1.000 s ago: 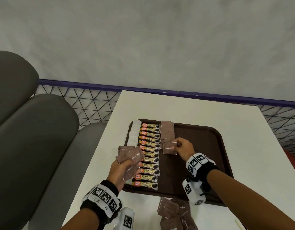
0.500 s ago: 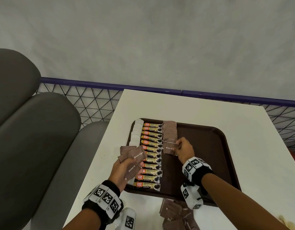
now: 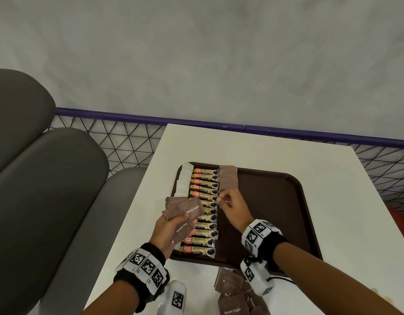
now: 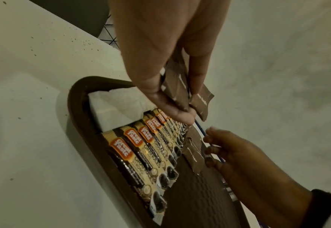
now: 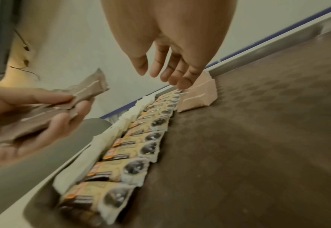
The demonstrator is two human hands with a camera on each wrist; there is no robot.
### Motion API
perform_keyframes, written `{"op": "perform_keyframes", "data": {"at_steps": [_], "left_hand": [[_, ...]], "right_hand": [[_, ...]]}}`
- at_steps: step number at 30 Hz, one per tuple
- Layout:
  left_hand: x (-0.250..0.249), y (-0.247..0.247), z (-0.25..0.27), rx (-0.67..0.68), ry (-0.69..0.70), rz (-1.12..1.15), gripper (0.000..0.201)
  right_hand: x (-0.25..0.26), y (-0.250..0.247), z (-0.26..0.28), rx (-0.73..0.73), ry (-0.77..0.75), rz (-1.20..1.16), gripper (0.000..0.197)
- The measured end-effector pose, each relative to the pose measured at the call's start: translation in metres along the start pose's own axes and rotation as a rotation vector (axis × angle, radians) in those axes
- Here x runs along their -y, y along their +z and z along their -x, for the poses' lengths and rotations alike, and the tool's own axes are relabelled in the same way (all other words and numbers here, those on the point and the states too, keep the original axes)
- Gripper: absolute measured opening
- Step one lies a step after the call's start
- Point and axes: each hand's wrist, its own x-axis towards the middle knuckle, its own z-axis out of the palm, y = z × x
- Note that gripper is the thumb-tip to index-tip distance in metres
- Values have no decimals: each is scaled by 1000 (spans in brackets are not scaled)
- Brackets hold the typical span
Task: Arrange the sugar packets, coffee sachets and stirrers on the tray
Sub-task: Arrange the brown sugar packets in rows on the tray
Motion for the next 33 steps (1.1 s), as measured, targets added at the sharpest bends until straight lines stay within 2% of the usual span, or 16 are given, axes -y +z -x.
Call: {"op": "perform_keyframes", "data": {"at_steps": [4,9,13,16,19,21,24,29,33], "left_hand": [[0,5,4,6,12,-23,31],[1,5,8,22,21,-38,30],[1,5,9,37,10,-35,27],[2,1,6,30,-30,7,27],[2,-4,2,20,-66,43,33],[3,-7,-1,8,-81,72,36],[4,-9,-2,15,-87,100,37],[5,-4,-2,3,-81,54,28],[6,-5,-4,-21,-85,8,31]], "right_hand": [[16,13,9,89,-57,-104,9],[30,19,18,194,24,-246,6],[32,15,18,259,39,-265,15],[21,7,15,115,111,-275,3],[1,-10,12,-121,213,-250,8],[-13,-22,12,-196,281,-217,4],[-27,-31,12,-200,350,-127,4],[-38,-27,7,-143,377,-10,11],[-39,-19,5,-158,402,62,27]]}}
